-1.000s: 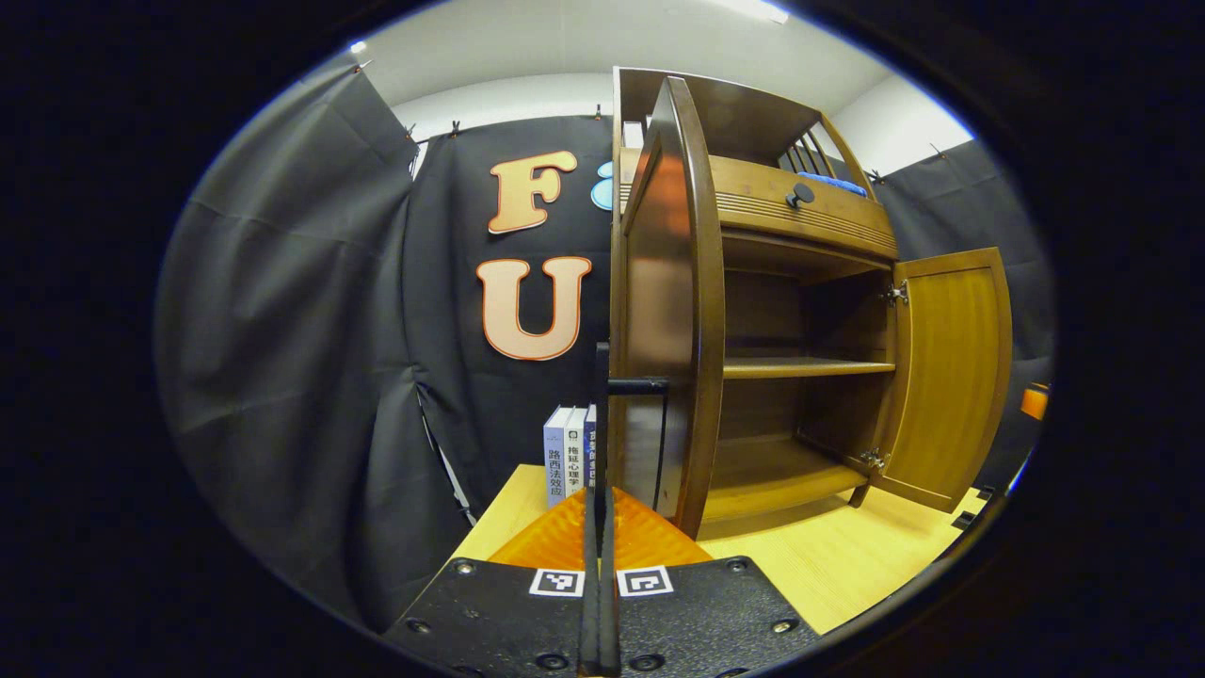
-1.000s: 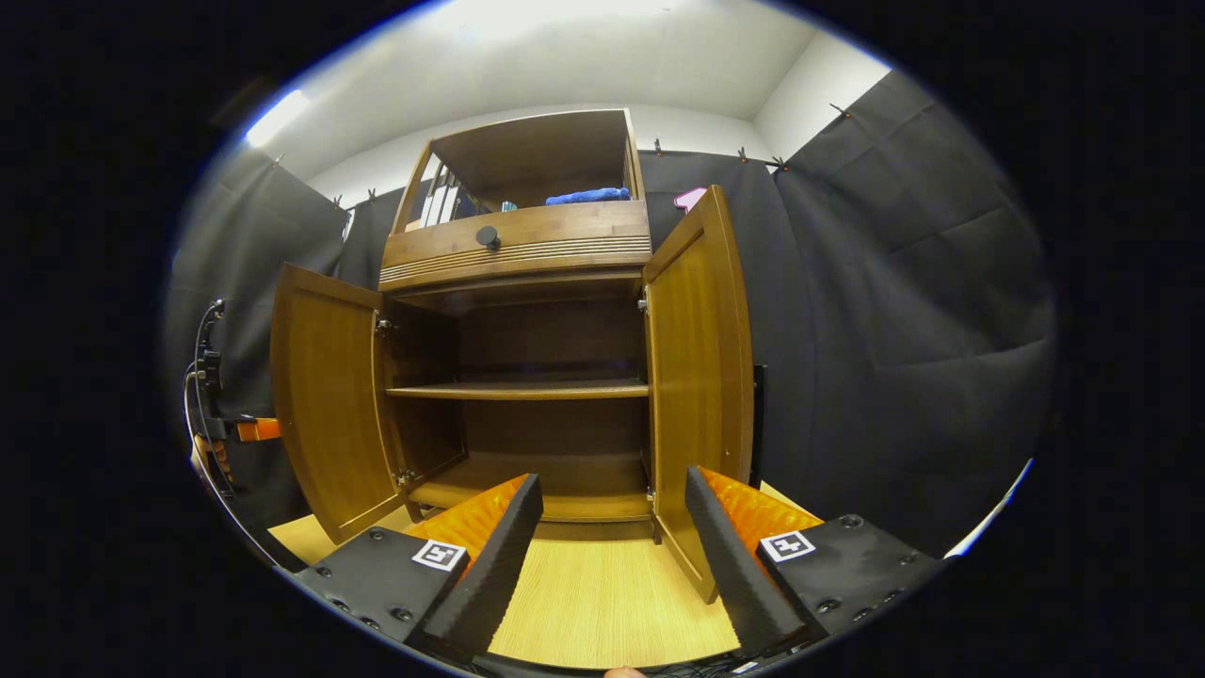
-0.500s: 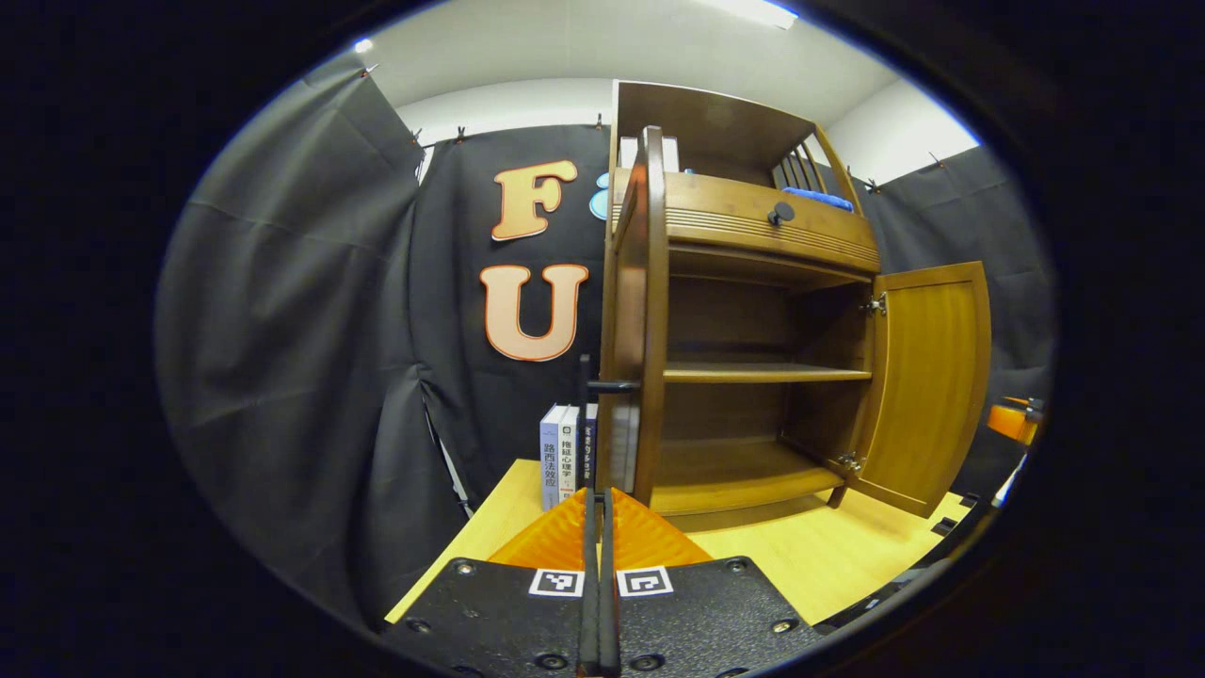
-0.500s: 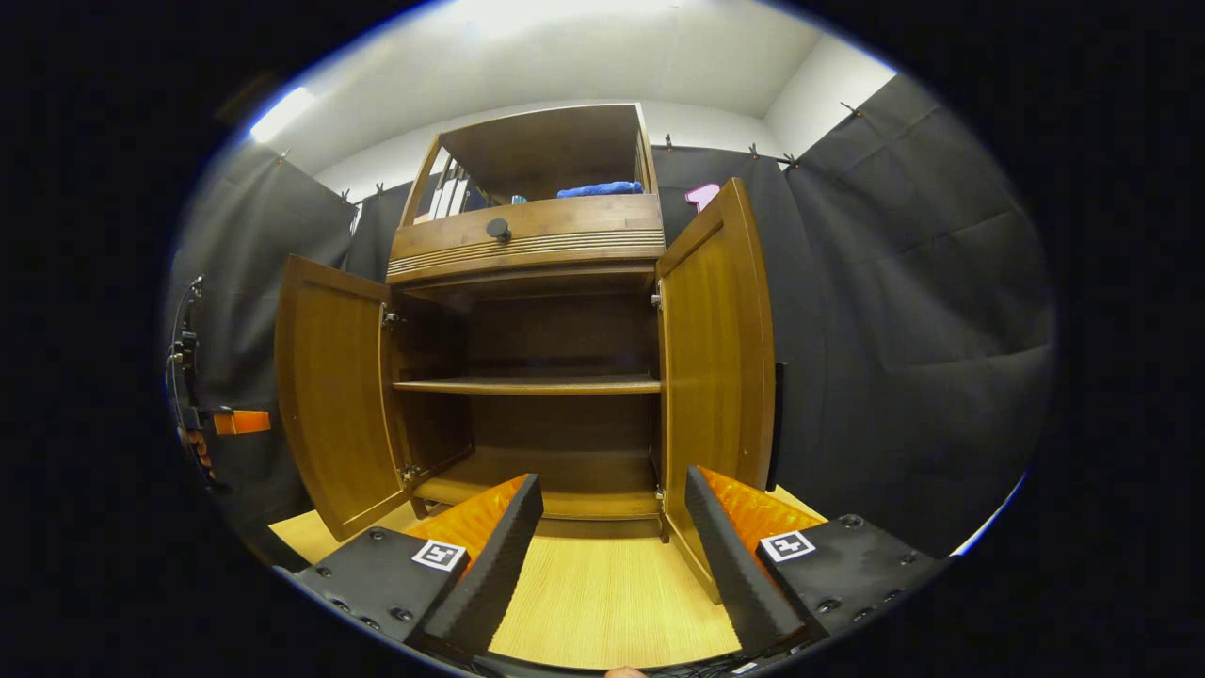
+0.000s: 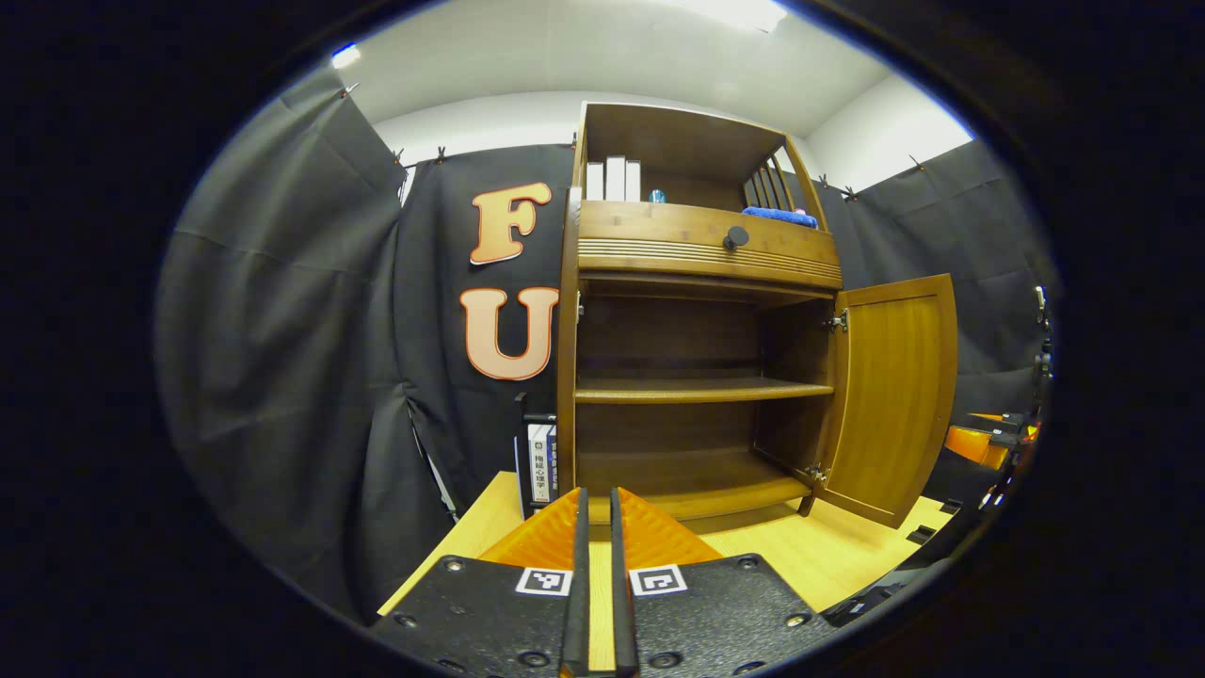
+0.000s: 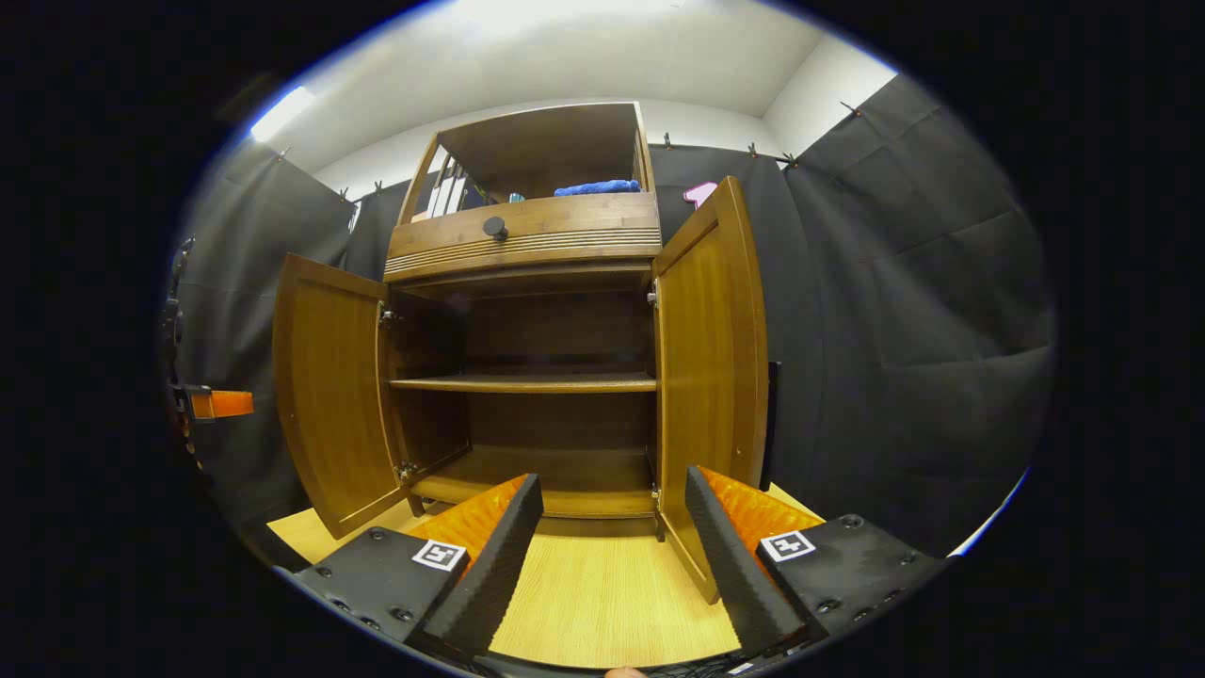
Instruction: Open the right door of the double-door shoe cabinet with the right hand, and open the left door with the left hand.
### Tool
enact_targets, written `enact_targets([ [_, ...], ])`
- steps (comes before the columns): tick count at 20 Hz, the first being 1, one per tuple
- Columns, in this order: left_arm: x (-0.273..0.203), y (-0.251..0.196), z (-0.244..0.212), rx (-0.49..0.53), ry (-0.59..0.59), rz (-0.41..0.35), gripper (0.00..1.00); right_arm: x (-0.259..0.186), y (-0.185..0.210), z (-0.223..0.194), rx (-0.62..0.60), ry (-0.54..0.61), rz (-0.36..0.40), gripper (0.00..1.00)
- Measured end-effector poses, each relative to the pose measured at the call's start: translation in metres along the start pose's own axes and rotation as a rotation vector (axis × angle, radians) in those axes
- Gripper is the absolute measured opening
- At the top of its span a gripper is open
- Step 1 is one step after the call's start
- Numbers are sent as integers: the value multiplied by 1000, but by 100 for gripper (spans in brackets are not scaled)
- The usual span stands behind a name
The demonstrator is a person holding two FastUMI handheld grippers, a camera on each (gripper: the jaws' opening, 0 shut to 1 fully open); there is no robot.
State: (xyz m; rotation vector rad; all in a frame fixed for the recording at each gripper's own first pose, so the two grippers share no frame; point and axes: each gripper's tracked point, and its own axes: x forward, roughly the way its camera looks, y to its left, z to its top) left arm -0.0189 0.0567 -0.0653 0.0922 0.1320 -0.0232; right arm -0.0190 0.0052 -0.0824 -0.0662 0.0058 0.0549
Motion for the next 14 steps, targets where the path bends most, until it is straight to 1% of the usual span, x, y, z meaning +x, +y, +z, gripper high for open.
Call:
enact_targets([
  [3, -9, -4, 16, 5, -34, 25, 15, -3, -6, 3, 0, -8, -6, 90],
  [5, -14, -15, 23, 4, -50, 20, 24, -5, -9, 6, 2, -14, -10, 90],
  [7, -20, -22, 27, 4, -58, 16, 52, -7, -12, 7, 0, -18, -14, 90],
  [8, -21, -25, 30, 4, -64, 13, 58, -9, -13, 9, -1, -22, -16, 89],
  [11, -24, -35, 38, -4, -82, 2, 68, -16, -18, 14, -3, -36, -22, 89],
  [14, -27, -47, 44, -30, -95, -27, 76, -21, -23, 20, -8, -49, -34, 89],
])
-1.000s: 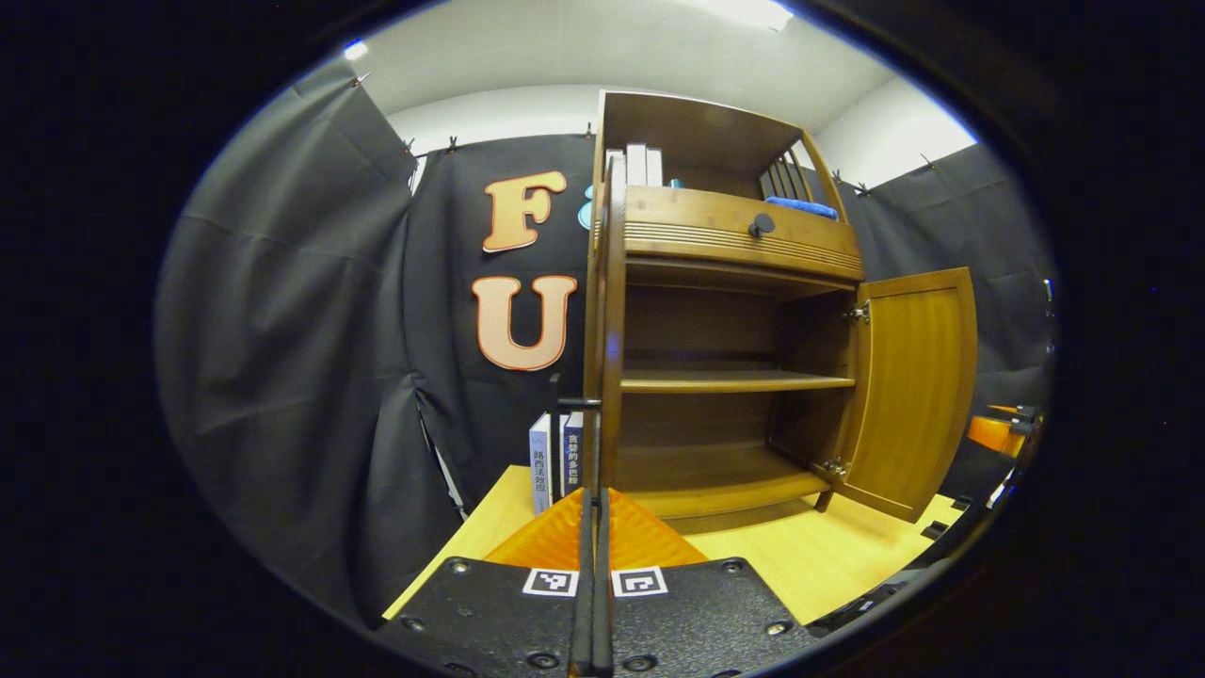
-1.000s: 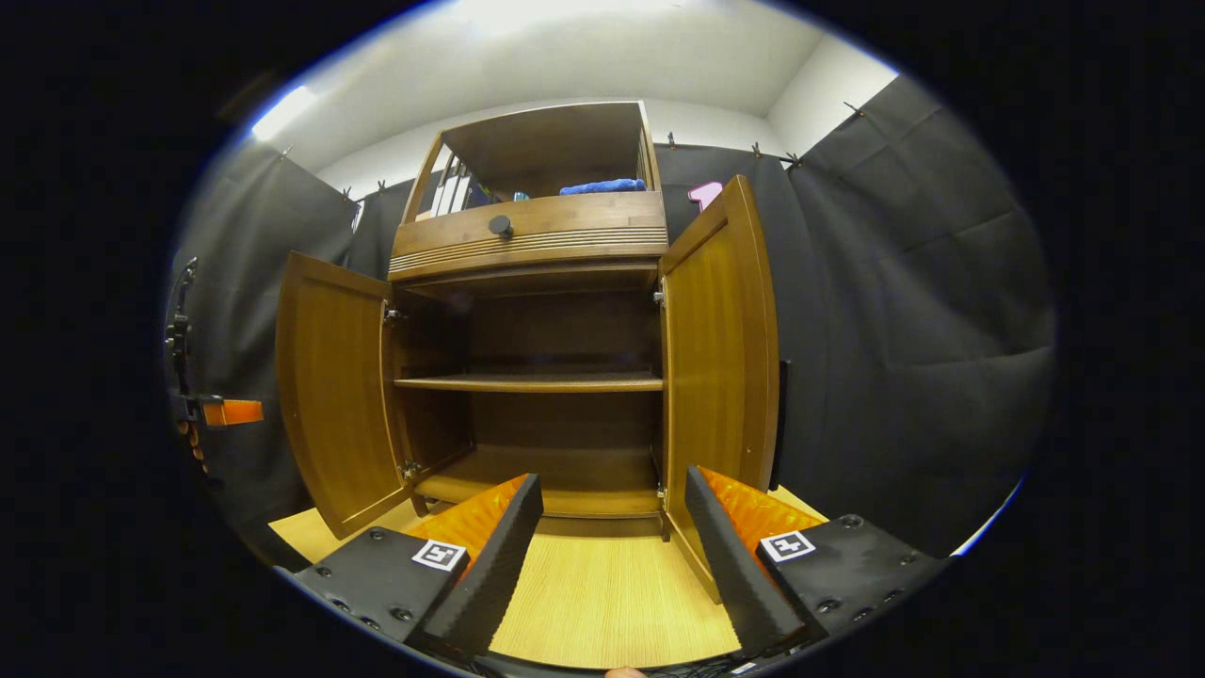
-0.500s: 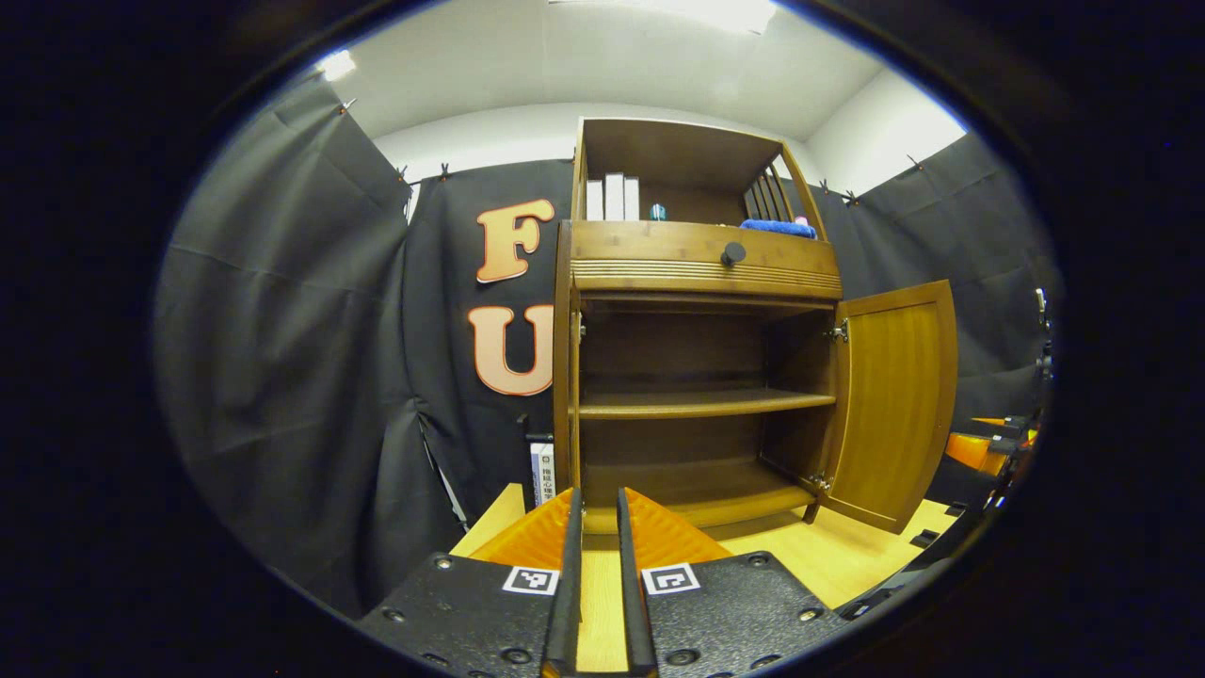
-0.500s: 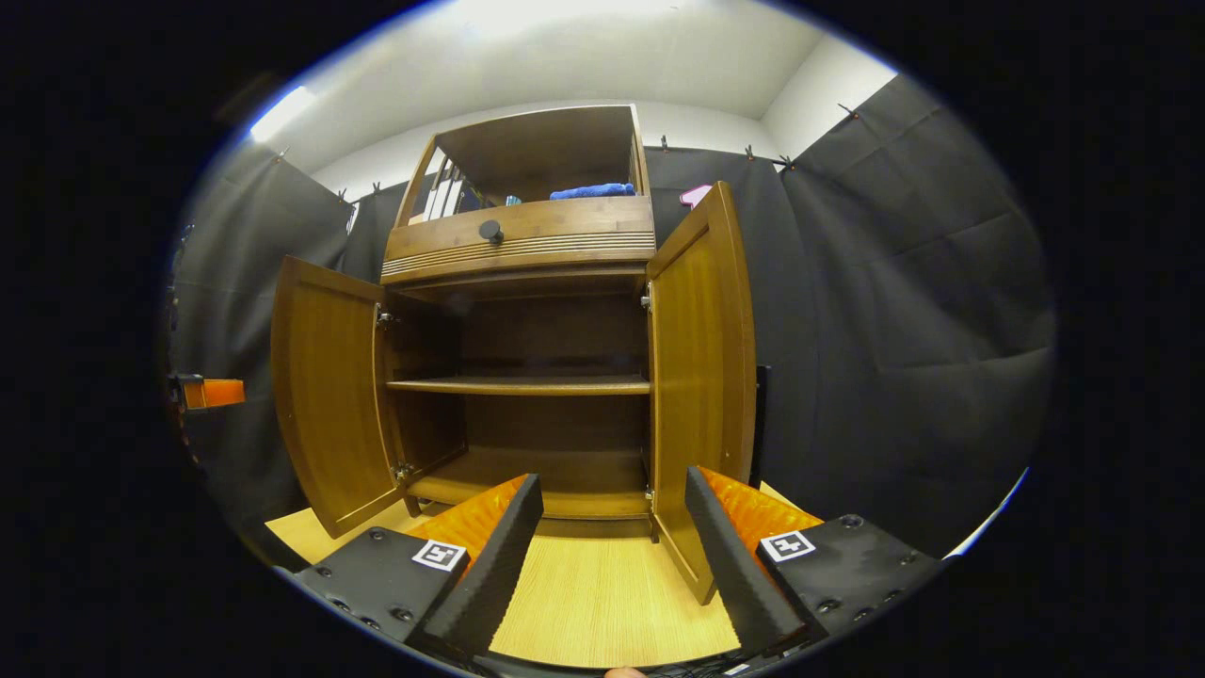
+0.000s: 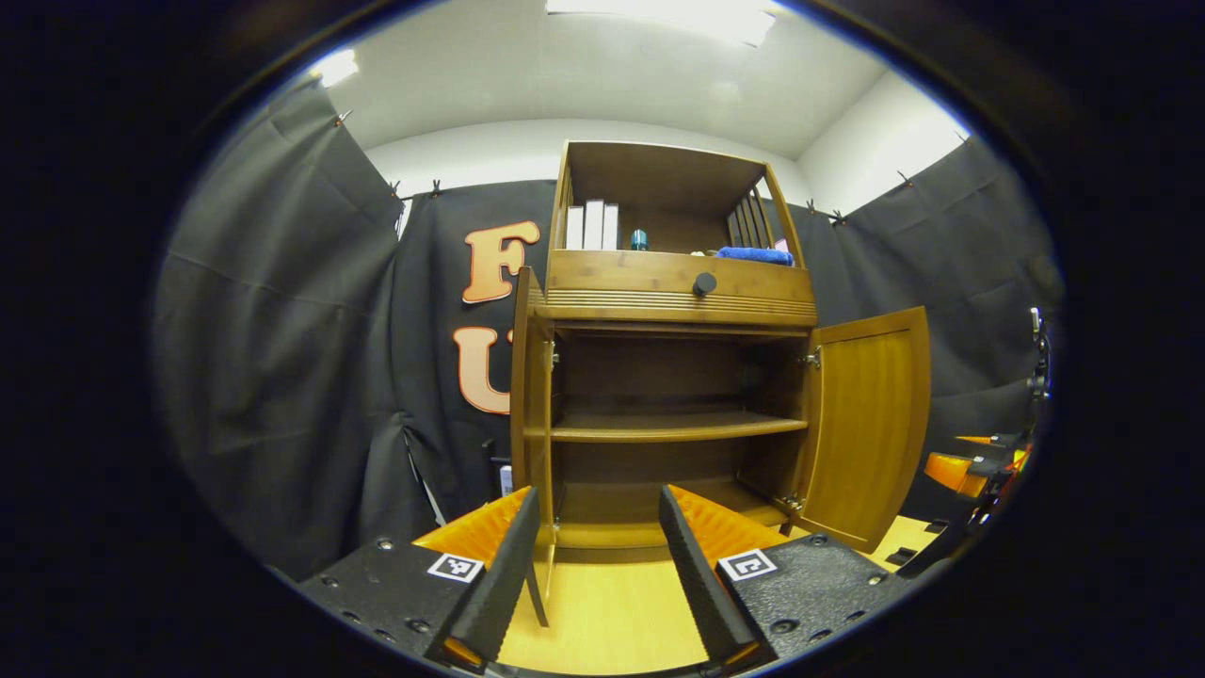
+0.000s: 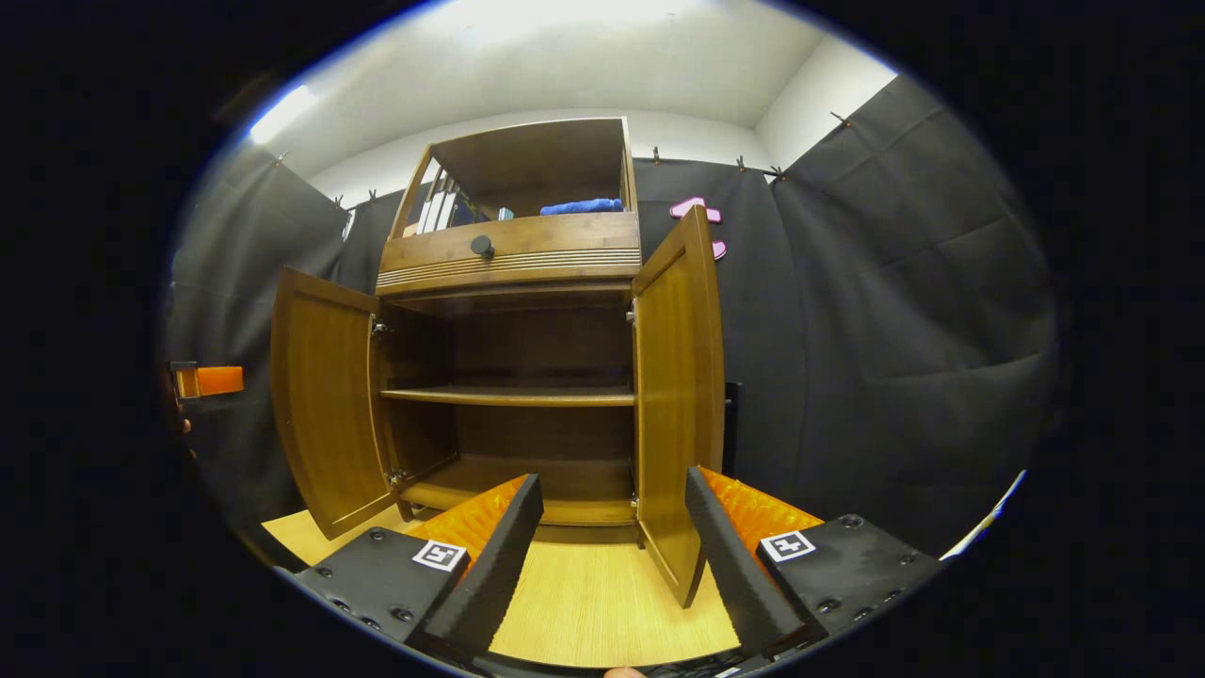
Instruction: Open the right door of the double-door shoe cabinet with the right hand, and open the left door with the left hand.
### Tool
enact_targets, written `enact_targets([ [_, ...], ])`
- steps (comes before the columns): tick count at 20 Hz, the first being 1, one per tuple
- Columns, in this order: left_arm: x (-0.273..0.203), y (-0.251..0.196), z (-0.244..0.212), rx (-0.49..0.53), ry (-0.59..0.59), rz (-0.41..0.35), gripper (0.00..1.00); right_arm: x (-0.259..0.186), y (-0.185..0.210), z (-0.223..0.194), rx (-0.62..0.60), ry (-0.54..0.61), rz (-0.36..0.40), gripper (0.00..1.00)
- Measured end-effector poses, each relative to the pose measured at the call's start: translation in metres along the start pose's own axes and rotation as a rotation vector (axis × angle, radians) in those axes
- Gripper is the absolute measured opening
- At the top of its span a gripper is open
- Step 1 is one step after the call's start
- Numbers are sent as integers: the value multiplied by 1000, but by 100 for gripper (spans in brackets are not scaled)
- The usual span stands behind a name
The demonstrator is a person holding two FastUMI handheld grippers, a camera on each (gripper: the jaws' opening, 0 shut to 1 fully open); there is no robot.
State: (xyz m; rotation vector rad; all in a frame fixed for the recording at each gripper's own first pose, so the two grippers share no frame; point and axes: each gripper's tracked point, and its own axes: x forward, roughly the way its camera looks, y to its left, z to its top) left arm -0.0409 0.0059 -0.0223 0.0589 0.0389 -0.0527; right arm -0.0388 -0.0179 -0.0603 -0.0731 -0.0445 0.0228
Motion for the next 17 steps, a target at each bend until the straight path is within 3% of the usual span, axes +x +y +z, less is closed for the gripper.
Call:
enact_targets([
  [2, 1, -7, 2, -15, -1, -19, 82, -3, -4, 4, -5, -10, -9, 89],
  [3, 1, -8, 2, -22, -1, -23, 84, -4, -6, 6, -6, -15, -13, 98],
  [7, 4, -15, 0, -47, 10, -37, 91, -8, -12, 9, -4, -23, -26, 100],
  [8, 5, -16, -1, -50, 12, -39, 91, -8, -13, 8, -3, -22, -28, 98],
  [9, 6, -16, -1, -53, 11, -39, 92, -8, -14, 9, -1, -21, -30, 89],
  [16, 7, -13, 0, -52, -3, -27, 95, -7, -17, 6, 11, -13, -35, 89],
  [17, 7, -13, -1, -54, -2, -26, 95, -7, -17, 5, 11, -12, -34, 100],
])
